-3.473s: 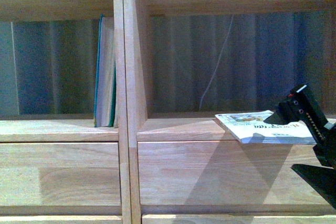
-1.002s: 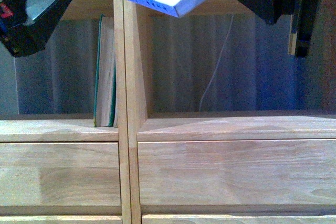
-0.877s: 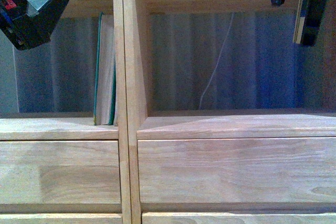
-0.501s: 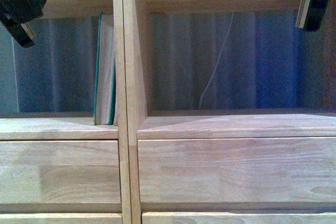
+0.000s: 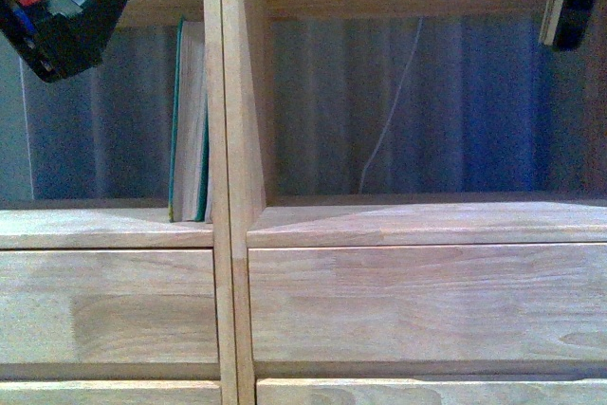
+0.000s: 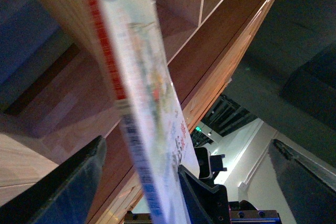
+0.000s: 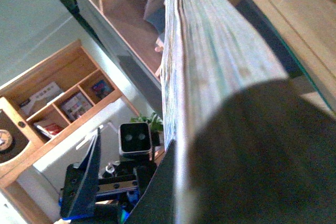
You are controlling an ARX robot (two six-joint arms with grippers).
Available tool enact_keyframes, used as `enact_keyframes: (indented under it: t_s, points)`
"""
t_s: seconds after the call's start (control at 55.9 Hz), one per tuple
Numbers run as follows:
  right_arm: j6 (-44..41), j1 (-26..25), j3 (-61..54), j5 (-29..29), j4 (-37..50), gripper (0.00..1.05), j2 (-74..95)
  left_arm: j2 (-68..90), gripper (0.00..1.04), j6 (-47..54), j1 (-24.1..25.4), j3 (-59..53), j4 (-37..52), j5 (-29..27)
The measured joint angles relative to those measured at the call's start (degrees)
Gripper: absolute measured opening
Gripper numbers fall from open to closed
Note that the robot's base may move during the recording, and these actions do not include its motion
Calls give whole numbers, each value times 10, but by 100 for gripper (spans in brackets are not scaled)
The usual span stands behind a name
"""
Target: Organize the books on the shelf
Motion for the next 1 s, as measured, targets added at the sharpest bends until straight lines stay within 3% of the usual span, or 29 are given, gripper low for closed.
enact_keyframes:
  t_s: [0.609,1.002]
  points:
    - [1,28,12,-8,-9,7,-31,0,97,0,-12,0,0,-4]
    - [21,3,-12,-12,1,7,-38,1,39,0,-34,0,0,-6]
